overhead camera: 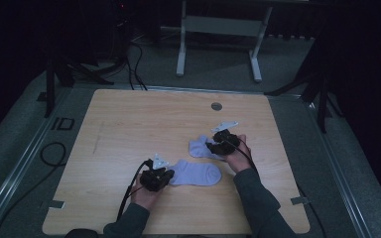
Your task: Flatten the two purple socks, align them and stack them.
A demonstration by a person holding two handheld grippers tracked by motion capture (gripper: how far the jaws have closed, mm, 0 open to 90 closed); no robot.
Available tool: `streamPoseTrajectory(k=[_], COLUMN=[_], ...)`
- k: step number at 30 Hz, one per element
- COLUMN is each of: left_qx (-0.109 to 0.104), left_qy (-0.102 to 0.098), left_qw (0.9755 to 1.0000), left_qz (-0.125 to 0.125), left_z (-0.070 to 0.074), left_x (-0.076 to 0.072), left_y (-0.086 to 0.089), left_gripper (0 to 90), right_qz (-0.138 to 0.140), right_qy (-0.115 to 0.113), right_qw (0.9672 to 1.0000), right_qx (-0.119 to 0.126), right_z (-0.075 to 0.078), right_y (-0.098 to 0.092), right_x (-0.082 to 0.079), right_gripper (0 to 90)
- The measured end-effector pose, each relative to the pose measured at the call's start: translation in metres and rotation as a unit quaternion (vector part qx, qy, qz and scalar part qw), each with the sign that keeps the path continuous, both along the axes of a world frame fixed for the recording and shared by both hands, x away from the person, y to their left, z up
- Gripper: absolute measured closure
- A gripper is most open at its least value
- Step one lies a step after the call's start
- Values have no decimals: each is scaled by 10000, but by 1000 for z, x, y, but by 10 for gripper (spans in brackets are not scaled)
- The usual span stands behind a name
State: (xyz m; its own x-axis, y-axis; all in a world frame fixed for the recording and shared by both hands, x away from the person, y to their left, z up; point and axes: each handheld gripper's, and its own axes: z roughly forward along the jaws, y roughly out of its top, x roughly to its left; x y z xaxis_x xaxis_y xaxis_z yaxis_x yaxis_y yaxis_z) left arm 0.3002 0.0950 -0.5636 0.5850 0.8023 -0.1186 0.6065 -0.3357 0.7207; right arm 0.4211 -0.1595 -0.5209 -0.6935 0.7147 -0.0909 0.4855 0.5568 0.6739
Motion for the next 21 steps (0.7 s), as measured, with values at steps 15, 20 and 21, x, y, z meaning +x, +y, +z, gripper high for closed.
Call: streamPoseTrajectory(k=[15, 20, 21], left_qx=[-15, 2, 2], left_qy=[-3, 1, 4], left_qw=[10000, 10000, 10000], left_qz=[-4, -7, -5], left_z=[0, 0, 0], left_x=[0, -1, -2], left_y=[0, -1, -1], left_gripper=[872, 869, 869], right_qz=[181, 82, 61], right_qy=[571, 595, 601], right_qw=[9982, 9982, 9982], right_qx=[-16, -35, -39], right_z=[-28, -27, -27], right_y=[22, 24, 24], right_x=[17, 17, 17], right_gripper=[541, 559, 576])
